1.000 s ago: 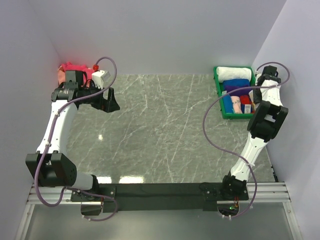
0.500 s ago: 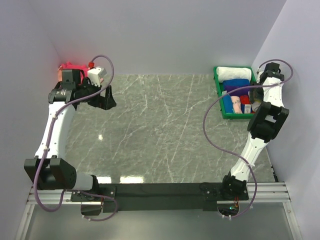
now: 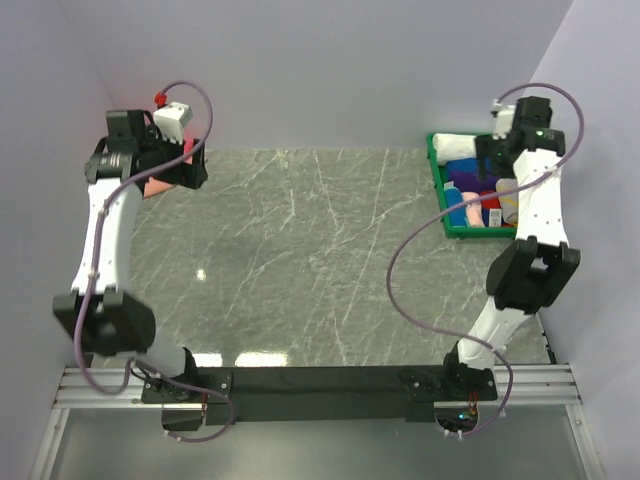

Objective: Roll the towels
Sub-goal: Place the rolled towel into the container, then grab a towel with the left arm

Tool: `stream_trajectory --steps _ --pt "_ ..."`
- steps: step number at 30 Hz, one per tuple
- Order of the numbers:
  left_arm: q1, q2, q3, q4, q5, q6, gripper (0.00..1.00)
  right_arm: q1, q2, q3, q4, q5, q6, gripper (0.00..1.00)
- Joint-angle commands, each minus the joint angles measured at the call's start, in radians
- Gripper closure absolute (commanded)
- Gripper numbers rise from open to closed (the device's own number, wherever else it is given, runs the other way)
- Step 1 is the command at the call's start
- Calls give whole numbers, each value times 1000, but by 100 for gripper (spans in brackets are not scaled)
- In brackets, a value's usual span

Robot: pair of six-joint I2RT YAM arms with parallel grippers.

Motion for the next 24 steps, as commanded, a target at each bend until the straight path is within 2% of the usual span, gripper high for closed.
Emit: stream_trajectory --steps 1,5,6,7,11,13,19,24 --pt "38 154 68 -10 -174 138 4 106 -157 -119 3 -22 -36 21" --pt "46 310 81 143 -307 276 5 232 -262 -230 60 44 -62 14" --pt "46 339 88 171 -333 319 8 241 -277 -239 64 42 -59 13" --pt "46 370 114 194 -379 339 9 246 -297 -244 64 33 -46 7" --pt "58 555 197 350 -474 451 14 252 -311 -250 38 -39 -10 5" --pt "61 616 254 444 -508 486 13 251 -315 -267 32 -62 -9 4" --pt "66 881 507 542 -579 577 10 254 -319 -298 38 -31 -16 3" --pt "78 1008 529 668 -606 686 7 255 -308 -316 8 -27 -21 2"
